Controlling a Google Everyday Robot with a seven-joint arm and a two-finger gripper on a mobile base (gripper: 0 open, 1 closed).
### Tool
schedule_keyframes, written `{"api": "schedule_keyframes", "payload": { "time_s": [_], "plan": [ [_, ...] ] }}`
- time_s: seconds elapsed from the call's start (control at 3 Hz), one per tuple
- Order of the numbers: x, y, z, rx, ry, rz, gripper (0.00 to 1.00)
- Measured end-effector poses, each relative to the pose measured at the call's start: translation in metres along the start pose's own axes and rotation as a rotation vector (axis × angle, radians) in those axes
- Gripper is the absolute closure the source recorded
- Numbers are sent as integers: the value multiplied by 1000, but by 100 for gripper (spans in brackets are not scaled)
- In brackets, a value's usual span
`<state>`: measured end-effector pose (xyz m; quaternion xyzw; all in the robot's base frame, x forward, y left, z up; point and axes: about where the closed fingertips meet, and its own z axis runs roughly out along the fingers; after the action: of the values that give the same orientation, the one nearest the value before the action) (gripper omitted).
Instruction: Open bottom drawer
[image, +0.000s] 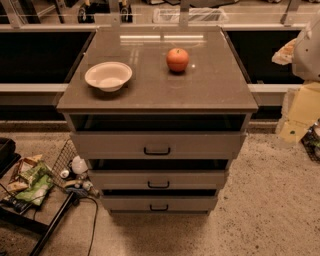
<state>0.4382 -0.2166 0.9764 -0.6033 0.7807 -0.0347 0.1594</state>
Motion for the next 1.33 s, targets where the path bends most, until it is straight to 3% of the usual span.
{"api": "schedule_keyframes", "payload": {
  "time_s": [0.33, 0.67, 1.33],
  "plan": [
    [0, 0, 0, 0, 0, 0, 0],
    [5, 7, 25, -3, 7, 20, 0],
    [1, 54, 130, 26, 10, 16, 0]
  ]
}}
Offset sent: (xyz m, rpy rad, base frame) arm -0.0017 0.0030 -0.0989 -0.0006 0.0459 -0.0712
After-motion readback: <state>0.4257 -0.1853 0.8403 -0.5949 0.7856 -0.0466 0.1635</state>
